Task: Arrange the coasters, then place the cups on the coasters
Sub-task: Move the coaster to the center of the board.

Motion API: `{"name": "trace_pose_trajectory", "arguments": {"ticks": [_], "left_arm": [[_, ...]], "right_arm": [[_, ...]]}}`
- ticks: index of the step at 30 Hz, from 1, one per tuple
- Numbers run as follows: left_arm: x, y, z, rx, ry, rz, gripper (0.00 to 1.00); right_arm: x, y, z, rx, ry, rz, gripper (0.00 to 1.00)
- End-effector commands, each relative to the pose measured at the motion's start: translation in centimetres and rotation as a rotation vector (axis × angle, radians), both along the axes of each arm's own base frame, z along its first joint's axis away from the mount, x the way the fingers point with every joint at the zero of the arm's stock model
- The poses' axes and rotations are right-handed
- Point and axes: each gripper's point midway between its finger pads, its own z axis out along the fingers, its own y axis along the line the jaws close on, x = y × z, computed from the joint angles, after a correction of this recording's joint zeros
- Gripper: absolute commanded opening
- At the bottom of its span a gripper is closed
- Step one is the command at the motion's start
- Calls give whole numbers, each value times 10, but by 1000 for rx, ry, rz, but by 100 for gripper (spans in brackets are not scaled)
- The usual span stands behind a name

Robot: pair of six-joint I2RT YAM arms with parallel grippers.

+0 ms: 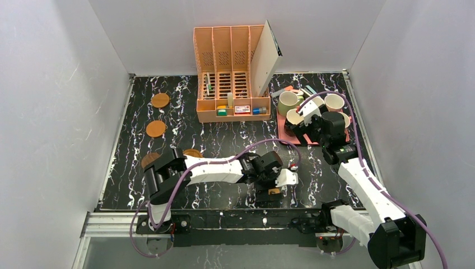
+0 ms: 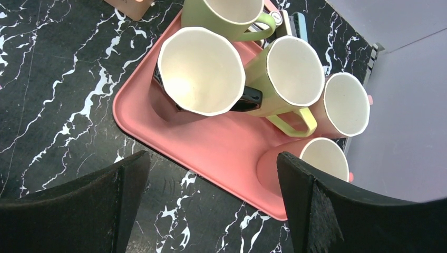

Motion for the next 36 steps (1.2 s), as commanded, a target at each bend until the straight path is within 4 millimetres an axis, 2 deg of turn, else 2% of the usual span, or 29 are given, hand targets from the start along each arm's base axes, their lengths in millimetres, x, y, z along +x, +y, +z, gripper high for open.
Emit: {"name": "trace_pose_trajectory", "arguments": {"ticks": [1,12,20,31,36], "left_arm": [[-9,-15,12,-45,68,21,98],[-12,-29,3,-50,129,57,98],[-8,-32,-8,-28,125,85,98],[-35,-29,-13,-7,259,9,98],[-29,-27,-20,13,233,25,98]], "right_arm": [[6,-3,12,19,-53,-26,98],[6,-4,11,21,-48,-24,98],[6,-4,10,21,-47,-24,98],[6,-4,9,20,-44,-22,98],[6,-3,9,22,-45,-20,98]]}}
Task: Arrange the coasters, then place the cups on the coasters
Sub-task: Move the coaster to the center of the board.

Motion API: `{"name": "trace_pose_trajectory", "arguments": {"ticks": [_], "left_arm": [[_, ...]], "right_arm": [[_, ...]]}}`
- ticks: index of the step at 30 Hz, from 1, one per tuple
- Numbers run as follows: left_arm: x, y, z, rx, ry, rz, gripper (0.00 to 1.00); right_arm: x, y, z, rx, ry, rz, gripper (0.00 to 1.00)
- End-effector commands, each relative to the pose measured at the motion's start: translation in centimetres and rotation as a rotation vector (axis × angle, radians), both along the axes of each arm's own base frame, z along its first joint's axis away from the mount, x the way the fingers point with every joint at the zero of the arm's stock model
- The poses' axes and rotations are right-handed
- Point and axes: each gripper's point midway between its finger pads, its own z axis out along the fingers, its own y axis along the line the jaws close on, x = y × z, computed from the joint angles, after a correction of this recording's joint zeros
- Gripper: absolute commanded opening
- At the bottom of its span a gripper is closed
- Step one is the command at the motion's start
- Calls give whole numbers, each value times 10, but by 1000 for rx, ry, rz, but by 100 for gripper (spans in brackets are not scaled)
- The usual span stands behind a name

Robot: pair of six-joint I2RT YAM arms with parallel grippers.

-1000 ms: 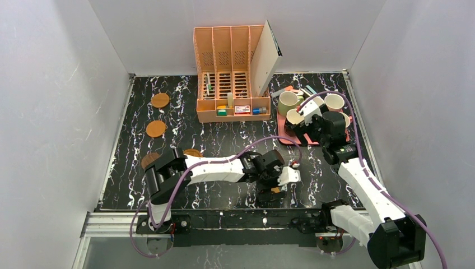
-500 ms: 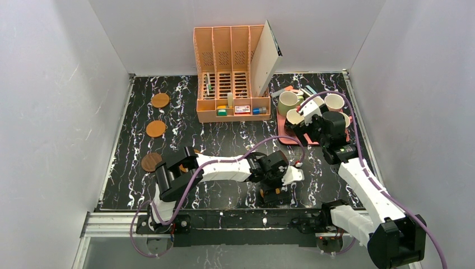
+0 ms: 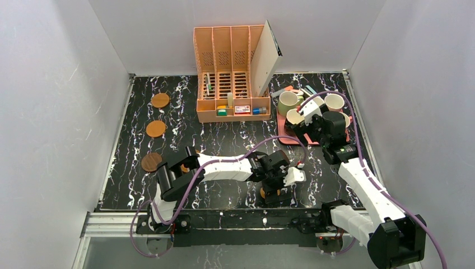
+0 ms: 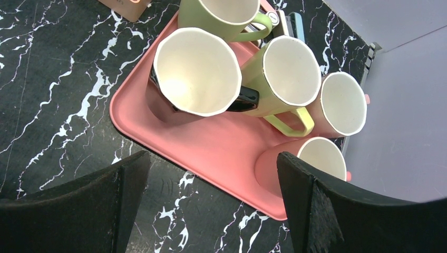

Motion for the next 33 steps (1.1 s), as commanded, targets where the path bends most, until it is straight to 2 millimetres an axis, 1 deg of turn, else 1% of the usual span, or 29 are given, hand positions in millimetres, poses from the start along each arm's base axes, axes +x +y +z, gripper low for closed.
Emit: {"name": "trace_pose_trajectory", "arguments": {"ticks": [1,7,9,14,18,23,25,27,30,33], "left_arm": [[-6,7,-9,57,28,-5,98],[14,11,-23,90,-63,56,98],[17,14,-27,100,-81,66,98],[14,19,-34,119,-75,54,98],[14,26,-39,145,-92,38,98],[3,35,-46,189,-83,-6,98],[4,39,-49,207,-111,-10,98],[11,45,-50,230,-158,8,98],[29,58,-50,273,-263,49,98],[38,74,-46,301,-321,58,98]], "right_arm": [[5,0,8,21,-39,-10,98],[4,0,9,24,-41,-7,98],[4,1,10,26,-44,-3,98],[4,1,11,26,-46,-1,98],[4,0,13,26,-53,-6,98],[5,-4,16,22,-68,-31,98],[6,-5,16,21,-69,-38,98],[6,-6,16,20,-69,-42,98],[6,-6,17,22,-72,-43,98],[6,-6,18,24,-74,-39,98]]}}
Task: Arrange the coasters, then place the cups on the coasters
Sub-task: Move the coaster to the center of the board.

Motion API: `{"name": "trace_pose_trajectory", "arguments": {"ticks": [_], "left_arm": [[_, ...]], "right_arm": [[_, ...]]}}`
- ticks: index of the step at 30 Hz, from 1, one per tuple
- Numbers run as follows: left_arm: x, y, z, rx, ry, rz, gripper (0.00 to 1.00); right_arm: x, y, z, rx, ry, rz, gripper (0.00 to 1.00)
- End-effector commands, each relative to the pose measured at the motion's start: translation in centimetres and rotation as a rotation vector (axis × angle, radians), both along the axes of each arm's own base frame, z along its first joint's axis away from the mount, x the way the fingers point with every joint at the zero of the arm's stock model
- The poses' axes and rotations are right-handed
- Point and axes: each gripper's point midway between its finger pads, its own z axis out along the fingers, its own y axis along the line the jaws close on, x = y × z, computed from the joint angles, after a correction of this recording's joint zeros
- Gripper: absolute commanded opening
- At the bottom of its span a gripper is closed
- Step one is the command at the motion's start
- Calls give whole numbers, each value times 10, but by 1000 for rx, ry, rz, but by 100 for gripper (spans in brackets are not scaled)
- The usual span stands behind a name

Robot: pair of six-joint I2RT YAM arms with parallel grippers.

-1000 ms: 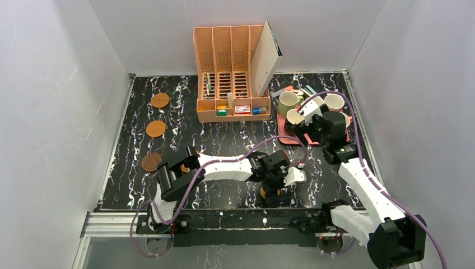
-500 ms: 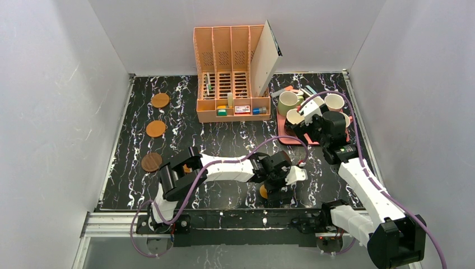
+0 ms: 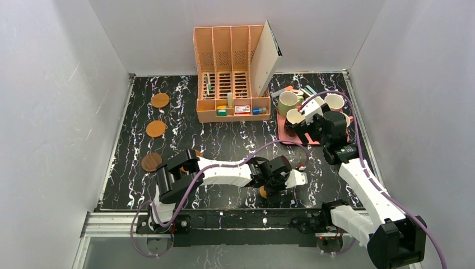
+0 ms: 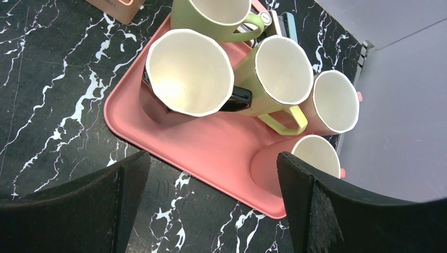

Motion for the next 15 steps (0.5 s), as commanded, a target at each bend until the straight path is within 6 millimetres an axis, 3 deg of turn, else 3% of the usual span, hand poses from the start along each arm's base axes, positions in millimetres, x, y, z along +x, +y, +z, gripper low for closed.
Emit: {"name": "trace_pose_trajectory", "arguments": {"ticks": [1,15], "left_arm": [[17,83,-40,300,-141,35,98],[64,143,-21,300,-146,168,98]], "right_arm": [[4,-2,15,25,-64,-19,98],[3,-3,18,44,-60,-23,98]]}}
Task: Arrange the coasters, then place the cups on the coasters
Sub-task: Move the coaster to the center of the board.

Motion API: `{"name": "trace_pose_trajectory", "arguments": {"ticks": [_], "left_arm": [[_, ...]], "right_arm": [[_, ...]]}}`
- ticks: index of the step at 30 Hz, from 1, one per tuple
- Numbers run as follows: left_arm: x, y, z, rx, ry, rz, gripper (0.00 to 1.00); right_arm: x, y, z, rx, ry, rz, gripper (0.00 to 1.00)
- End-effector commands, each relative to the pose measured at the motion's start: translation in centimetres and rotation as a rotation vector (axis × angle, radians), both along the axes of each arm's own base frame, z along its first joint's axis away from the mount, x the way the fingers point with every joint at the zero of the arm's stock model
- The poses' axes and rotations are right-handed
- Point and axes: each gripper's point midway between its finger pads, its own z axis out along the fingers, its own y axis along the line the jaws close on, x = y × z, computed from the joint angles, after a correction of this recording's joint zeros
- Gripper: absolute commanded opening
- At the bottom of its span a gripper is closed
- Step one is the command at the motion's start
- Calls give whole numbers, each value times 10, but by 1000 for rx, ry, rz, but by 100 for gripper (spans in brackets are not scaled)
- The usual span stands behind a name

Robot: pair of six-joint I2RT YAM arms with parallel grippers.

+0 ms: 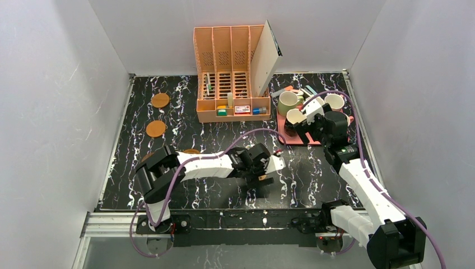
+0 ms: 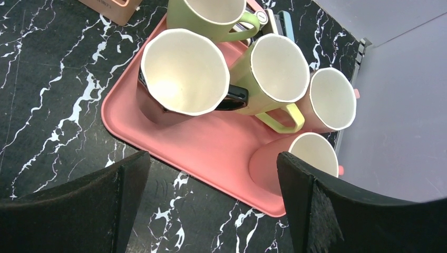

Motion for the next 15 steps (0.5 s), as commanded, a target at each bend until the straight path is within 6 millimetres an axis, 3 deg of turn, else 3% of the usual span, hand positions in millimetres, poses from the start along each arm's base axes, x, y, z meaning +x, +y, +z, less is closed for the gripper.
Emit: {"name": "trace_pose_trajectory", "arguments": {"ticks": [1,9,12,15], "left_arm": [[7,67,-29,208,30,44,98],[14,81,-36,218,62,79,98],[10,71,-20,162,86,60,98],[5,48,3,62,127,34,98]], "right_arm": [[3,-1,14,38,-51,-13,98],[2,-1,15,46,-45,-9,98],[2,-1,16,48,-48,-7,98],[2,0,16,48,-49,-7,98]]}}
